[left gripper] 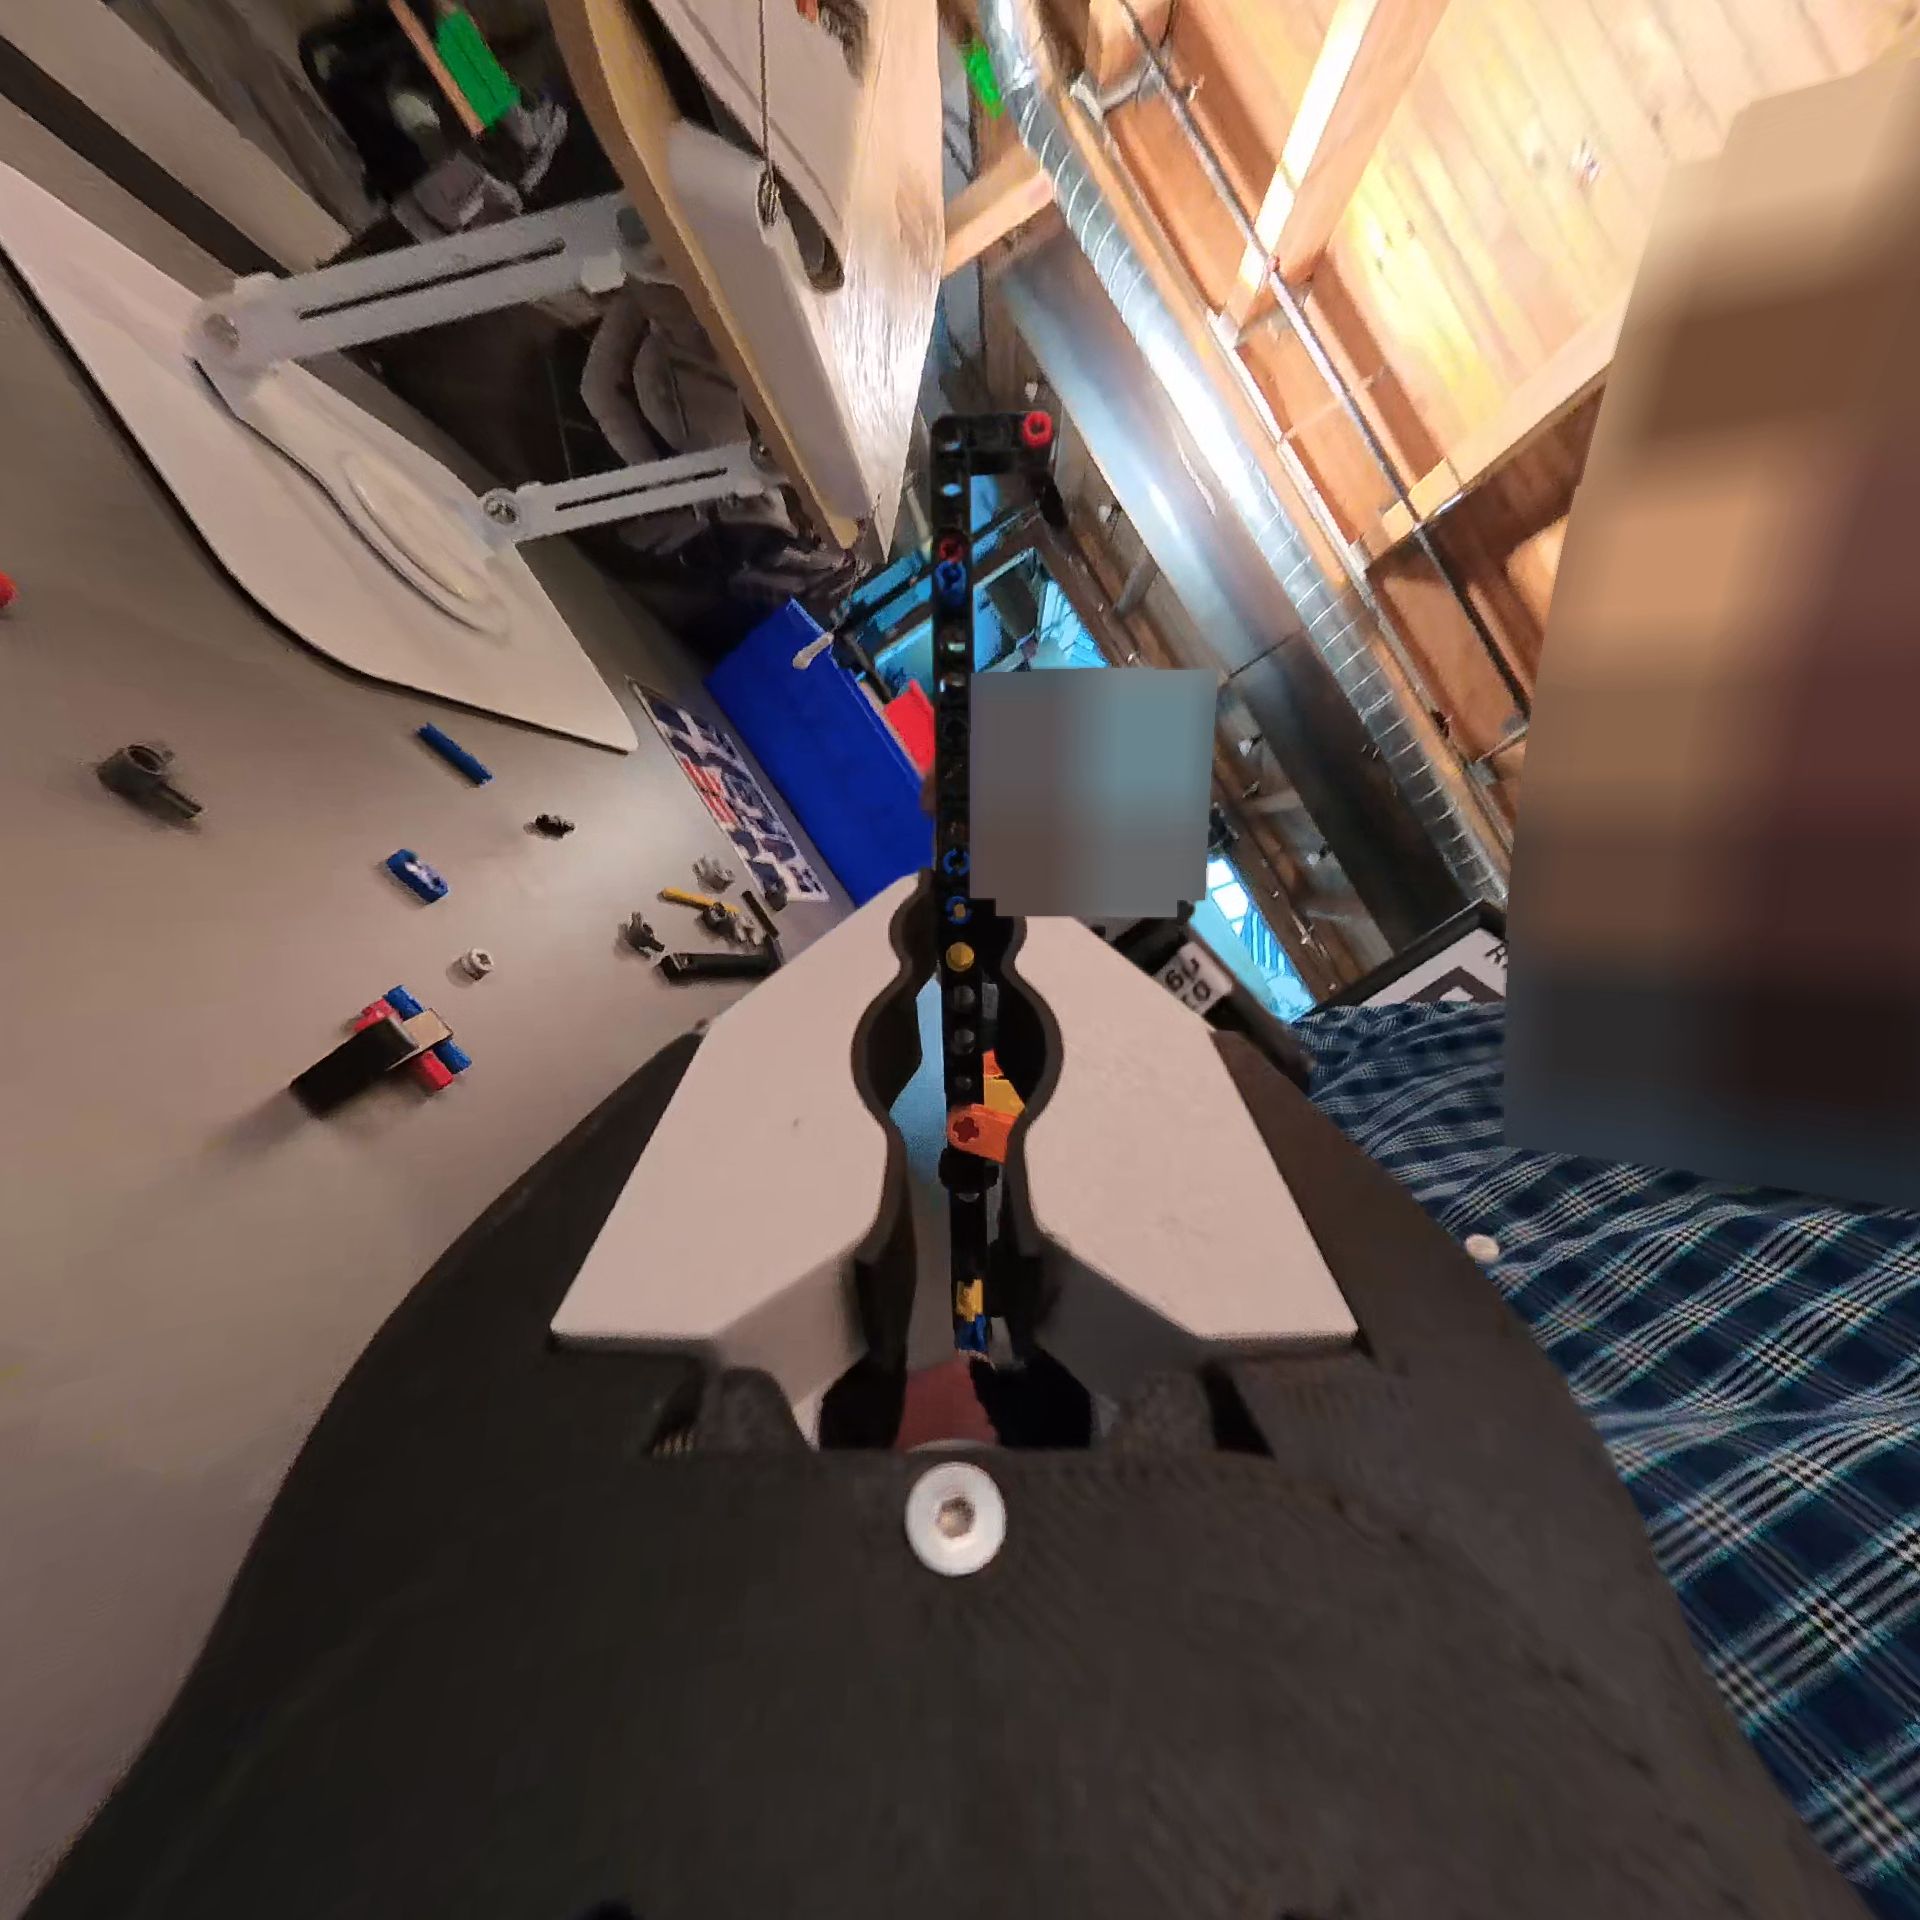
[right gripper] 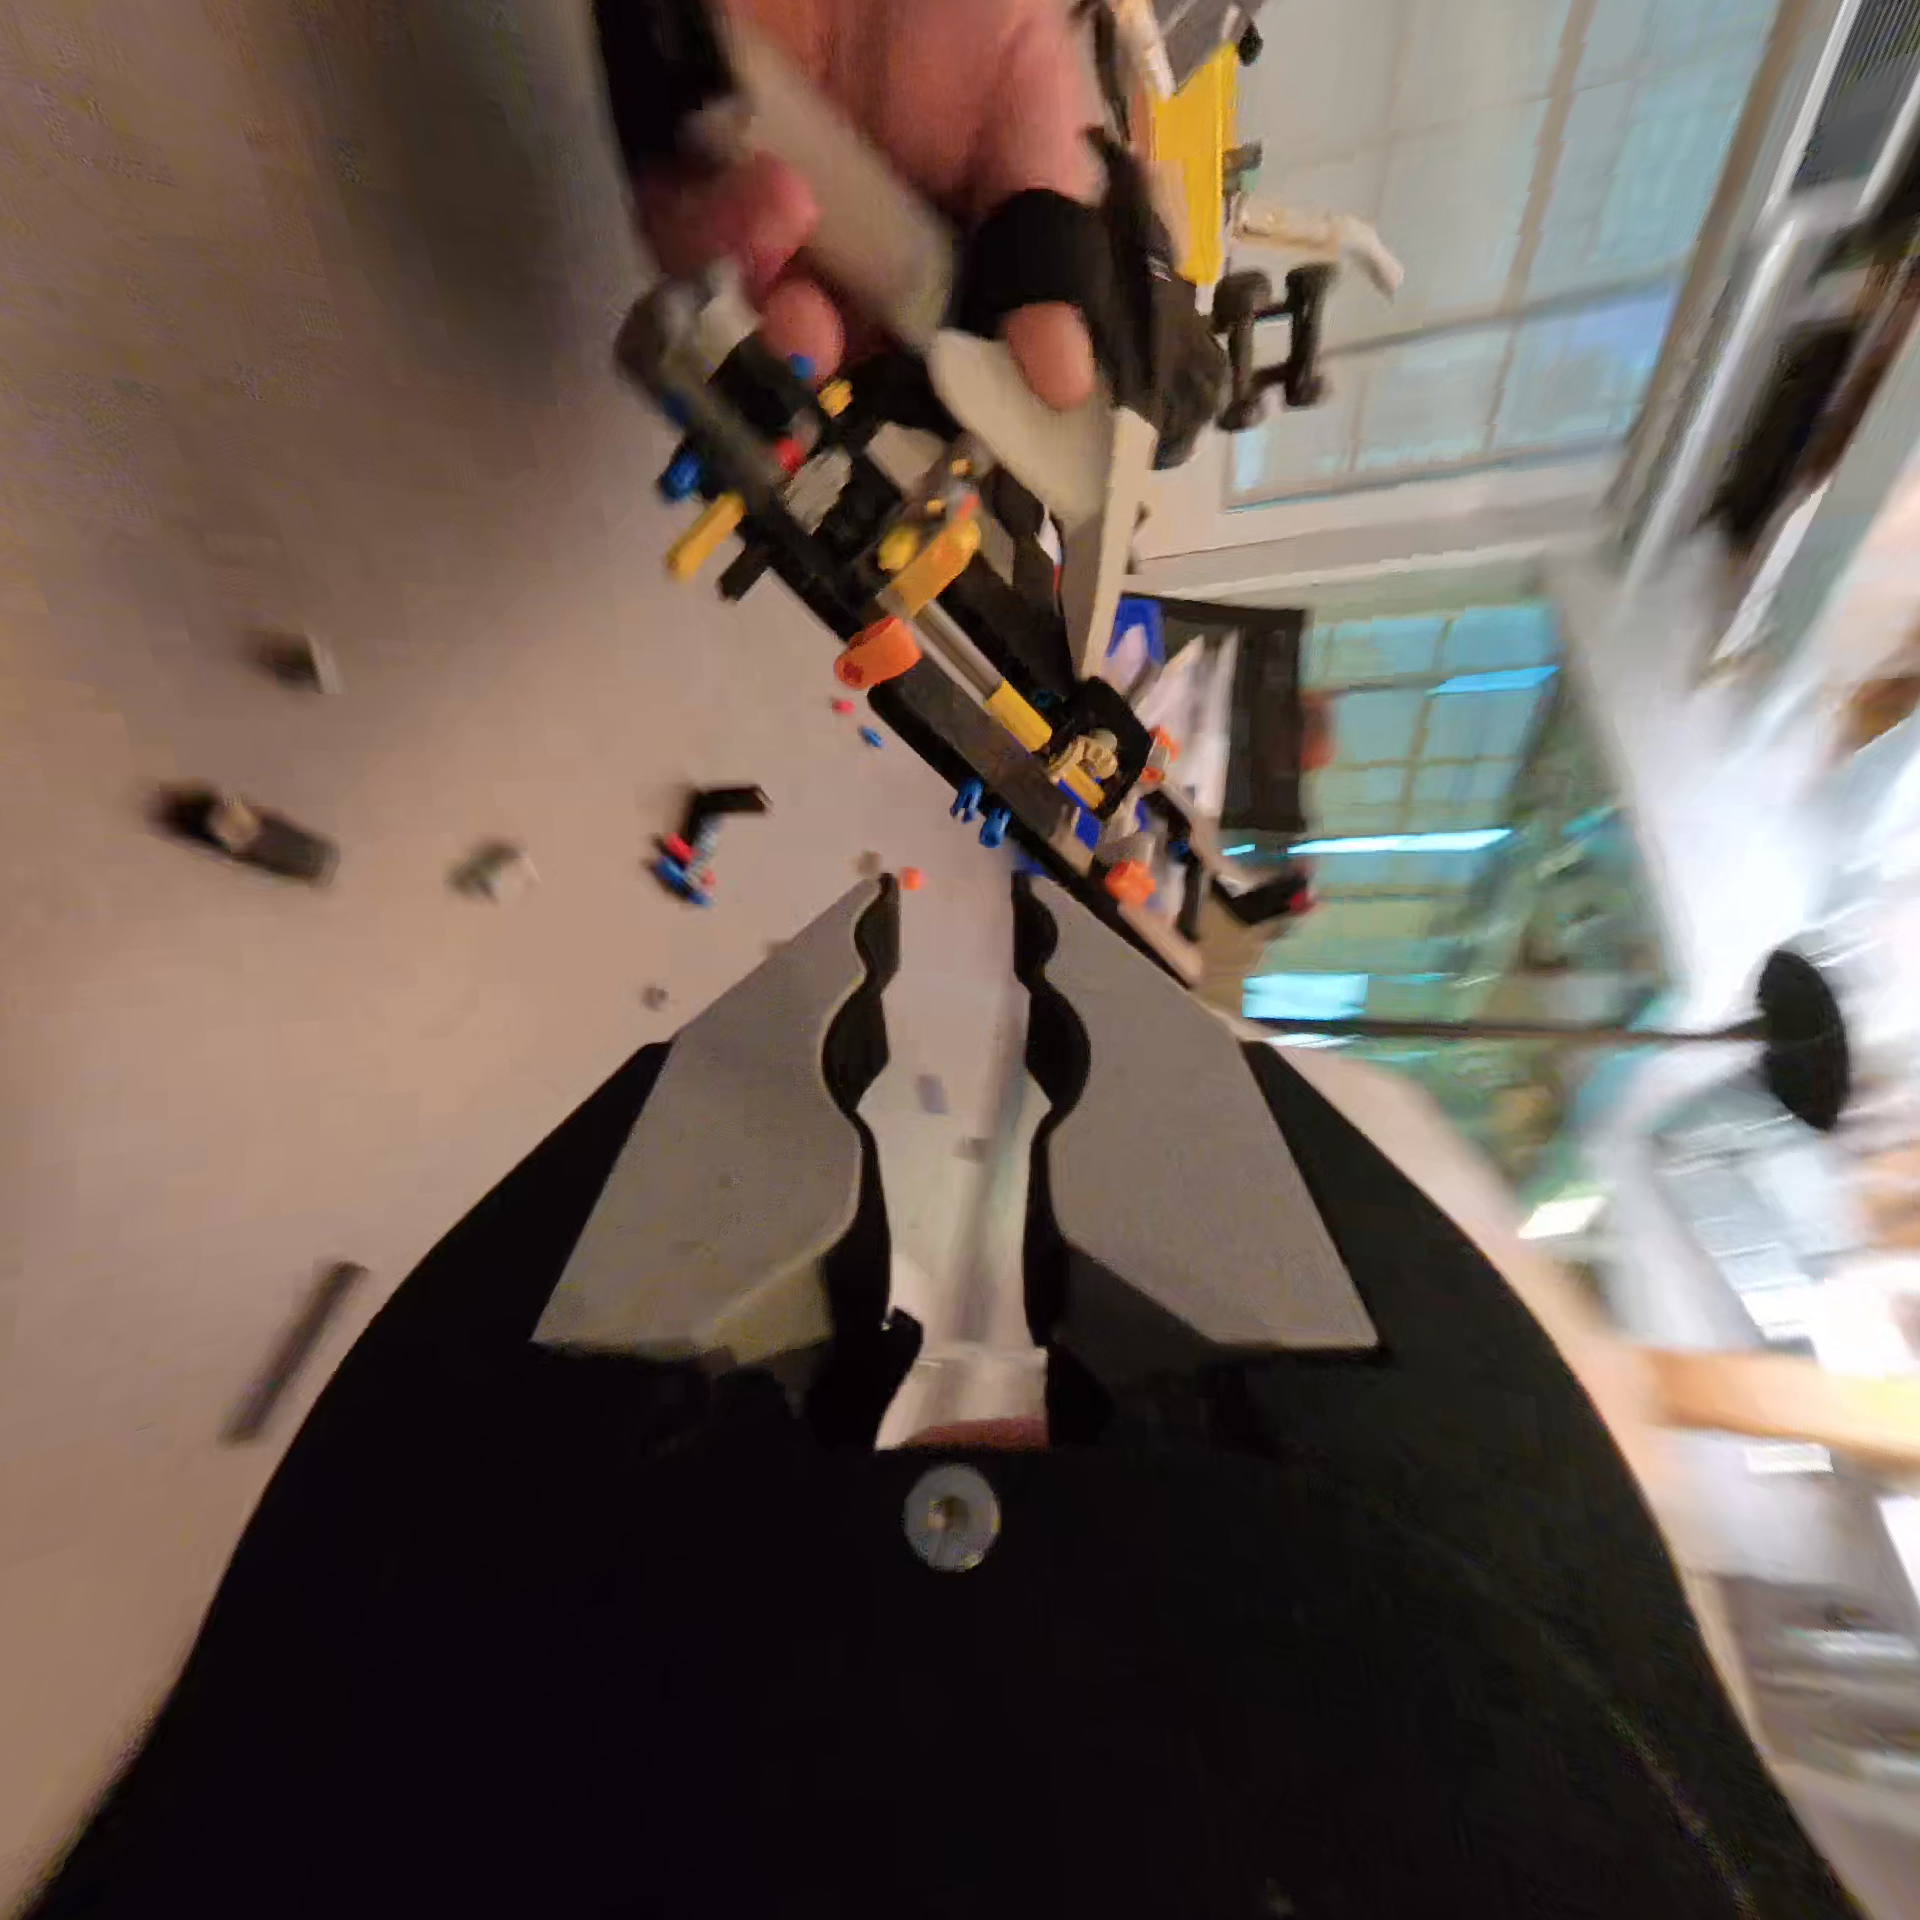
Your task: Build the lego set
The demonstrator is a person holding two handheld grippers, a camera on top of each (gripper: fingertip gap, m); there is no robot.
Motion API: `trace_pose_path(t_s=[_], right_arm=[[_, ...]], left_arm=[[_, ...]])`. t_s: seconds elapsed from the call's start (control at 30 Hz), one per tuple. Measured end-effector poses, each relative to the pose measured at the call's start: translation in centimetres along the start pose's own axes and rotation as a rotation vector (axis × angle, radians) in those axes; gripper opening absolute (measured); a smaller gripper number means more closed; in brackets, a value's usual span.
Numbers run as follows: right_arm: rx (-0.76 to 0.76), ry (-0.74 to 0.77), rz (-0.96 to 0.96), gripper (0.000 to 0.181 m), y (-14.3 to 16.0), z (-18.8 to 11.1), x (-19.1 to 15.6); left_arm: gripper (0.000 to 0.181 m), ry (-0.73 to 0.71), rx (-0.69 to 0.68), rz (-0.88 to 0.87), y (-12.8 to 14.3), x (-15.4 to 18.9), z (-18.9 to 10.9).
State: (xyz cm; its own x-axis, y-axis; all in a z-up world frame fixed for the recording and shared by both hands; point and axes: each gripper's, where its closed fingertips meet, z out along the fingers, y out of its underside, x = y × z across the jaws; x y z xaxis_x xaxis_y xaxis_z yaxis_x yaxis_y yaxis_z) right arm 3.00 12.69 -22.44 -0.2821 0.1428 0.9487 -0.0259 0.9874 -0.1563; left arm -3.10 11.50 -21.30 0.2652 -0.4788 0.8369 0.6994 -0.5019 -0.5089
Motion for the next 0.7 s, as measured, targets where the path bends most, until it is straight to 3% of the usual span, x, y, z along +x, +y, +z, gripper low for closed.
trace_pose_path(t_s=[0.17, 0.33, 0.47, 0.7], right_arm=[[0.148, -0.131, 0.888, 0.011, -0.3, -0.8, 2.1], [0.269, -0.291, 1.436, 0.024, -0.5, 0.0, 0.8], [0.366, -0.297, 1.611, 0.010, -0.9, 0.1, 1.0], [0.461, -0.314, 1.762, 0.004, -0.9, -0.2, 0.9]], left_arm=[[0.005, 0.036, 0.073, 0.014, 0.0, 0.5, 0.2], [0.005, 0.030, 0.074, 0.070, 0.7, 1.0, 1.0], [0.005, 0.045, 0.081, 0.094, 1.0, 1.4, 1.2], [0.008, 0.056, 0.065, 0.167, 1.5, 1.7, 1.3]])
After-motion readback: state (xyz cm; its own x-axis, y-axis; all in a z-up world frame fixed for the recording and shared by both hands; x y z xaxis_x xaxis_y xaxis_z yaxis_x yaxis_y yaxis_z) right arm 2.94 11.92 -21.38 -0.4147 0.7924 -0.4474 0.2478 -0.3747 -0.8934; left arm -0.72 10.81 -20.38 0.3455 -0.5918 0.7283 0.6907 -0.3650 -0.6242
